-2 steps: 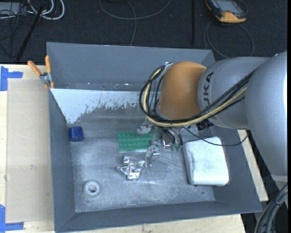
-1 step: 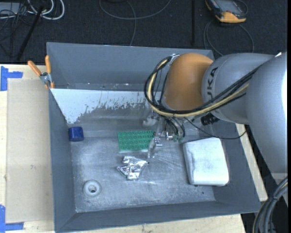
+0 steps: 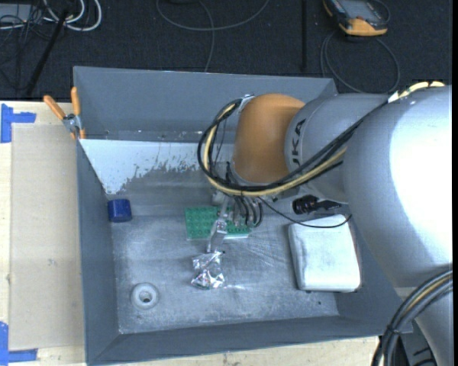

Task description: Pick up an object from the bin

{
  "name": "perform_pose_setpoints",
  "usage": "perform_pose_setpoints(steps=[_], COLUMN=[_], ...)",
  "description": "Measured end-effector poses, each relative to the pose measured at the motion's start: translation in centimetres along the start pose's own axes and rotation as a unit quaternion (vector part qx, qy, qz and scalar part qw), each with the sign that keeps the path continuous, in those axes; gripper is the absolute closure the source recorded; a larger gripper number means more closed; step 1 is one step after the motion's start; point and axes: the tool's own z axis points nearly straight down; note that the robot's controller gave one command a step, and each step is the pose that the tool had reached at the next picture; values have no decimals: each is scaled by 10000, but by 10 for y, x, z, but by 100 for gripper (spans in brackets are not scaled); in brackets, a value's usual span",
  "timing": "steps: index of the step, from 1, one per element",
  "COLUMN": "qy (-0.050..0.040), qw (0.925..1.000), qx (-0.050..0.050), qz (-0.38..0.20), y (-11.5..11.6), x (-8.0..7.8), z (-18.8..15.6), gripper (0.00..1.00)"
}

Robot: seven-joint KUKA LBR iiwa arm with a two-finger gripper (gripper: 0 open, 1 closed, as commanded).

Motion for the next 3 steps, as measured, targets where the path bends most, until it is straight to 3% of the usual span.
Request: perform_pose_setpoints(steps=[1, 2, 3], qy=[14, -31, -25], qw=[10000, 10000, 10000], qx=[-10, -27, -42], qz=[2, -12, -29], y=[-1, 0, 1], x=[-1, -3, -5], z=[-1, -3, -90], gripper=[0, 100, 100])
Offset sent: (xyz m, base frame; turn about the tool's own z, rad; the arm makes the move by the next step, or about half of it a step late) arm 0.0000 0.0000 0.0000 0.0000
